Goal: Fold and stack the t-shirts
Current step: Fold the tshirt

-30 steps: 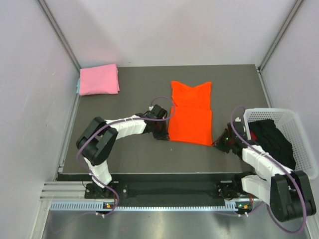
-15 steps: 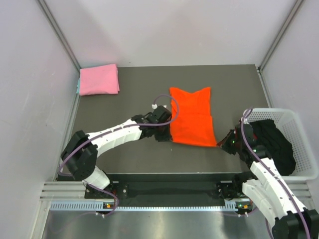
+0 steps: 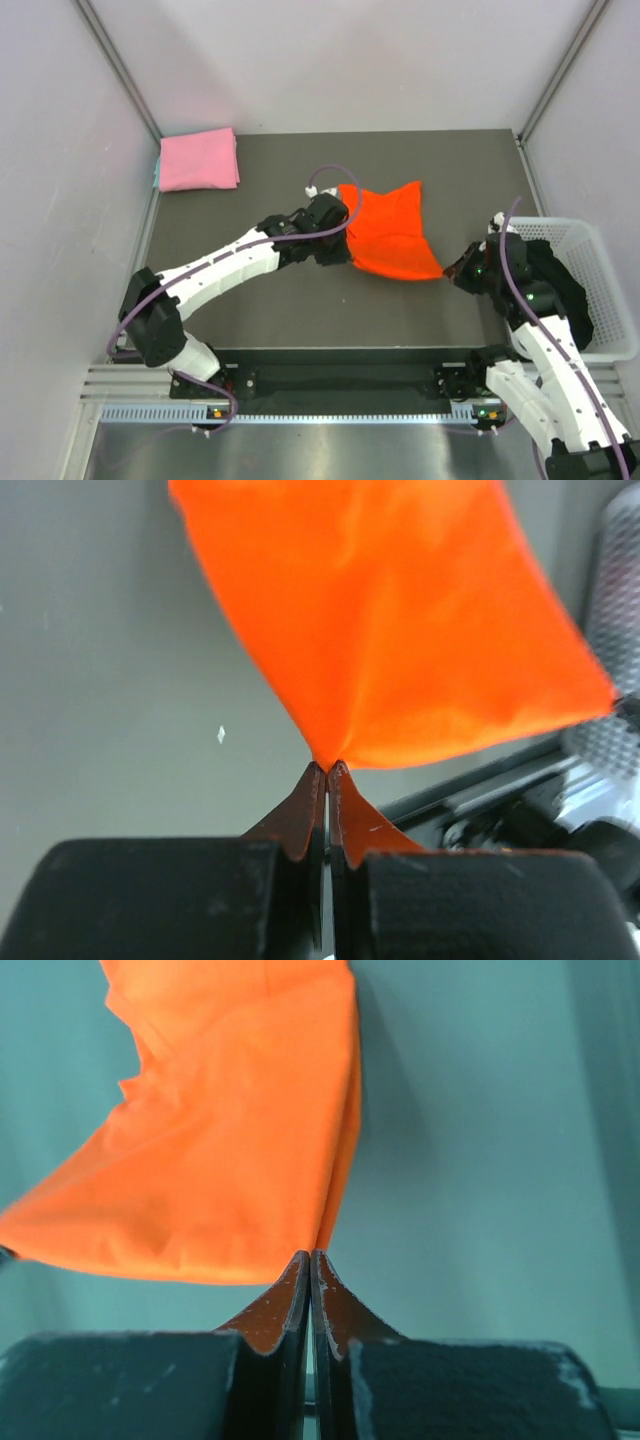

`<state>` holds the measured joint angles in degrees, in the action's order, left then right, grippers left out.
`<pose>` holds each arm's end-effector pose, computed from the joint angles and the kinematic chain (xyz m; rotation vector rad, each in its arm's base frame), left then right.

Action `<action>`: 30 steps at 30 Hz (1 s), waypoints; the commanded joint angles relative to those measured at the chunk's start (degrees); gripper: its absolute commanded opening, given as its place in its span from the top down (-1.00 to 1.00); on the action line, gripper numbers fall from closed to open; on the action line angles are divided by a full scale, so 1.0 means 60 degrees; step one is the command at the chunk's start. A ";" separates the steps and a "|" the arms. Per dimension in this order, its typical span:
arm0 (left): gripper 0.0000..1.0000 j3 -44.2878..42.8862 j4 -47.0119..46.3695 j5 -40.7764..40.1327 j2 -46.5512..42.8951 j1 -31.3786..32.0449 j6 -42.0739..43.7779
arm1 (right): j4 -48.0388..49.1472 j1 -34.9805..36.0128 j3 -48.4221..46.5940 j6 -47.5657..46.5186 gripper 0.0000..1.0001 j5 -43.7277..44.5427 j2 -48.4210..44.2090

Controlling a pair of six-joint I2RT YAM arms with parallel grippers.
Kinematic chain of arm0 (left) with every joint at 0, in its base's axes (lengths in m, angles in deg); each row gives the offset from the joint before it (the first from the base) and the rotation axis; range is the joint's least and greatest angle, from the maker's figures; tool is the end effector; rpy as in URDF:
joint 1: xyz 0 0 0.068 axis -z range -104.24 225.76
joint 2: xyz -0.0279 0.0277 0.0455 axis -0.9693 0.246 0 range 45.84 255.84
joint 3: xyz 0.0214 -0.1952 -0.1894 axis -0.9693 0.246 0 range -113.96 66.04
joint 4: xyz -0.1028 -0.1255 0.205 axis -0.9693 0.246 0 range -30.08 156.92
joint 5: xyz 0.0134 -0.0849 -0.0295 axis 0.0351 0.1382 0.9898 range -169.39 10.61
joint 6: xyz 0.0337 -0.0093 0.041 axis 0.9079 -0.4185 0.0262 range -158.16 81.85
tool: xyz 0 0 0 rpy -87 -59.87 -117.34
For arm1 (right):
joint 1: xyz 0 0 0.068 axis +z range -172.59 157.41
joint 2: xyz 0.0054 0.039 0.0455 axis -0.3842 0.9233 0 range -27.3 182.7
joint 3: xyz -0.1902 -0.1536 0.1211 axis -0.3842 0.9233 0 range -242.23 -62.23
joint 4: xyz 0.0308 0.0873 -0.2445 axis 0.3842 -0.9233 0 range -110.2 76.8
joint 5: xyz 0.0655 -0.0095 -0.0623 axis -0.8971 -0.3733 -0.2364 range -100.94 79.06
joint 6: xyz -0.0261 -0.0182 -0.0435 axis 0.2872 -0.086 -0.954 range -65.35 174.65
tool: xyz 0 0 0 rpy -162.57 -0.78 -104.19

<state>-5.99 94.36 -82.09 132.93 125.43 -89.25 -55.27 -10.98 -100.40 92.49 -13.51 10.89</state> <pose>0.2148 -0.2504 0.2881 -0.0543 2.5695 -0.6919 0.1356 0.0295 0.2632 0.5114 2.2990 0.4857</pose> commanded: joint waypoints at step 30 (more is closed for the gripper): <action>1.00 -0.7477 -0.4768 0.3497 0.7691 -0.4381 0.1572 | 0.2880 -0.1555 -0.9749 -0.2353 1.00 -0.1520 1.2307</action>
<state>-48.13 77.03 -62.61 177.83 99.94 -79.76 -39.73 -18.80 -153.86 79.47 -21.12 82.08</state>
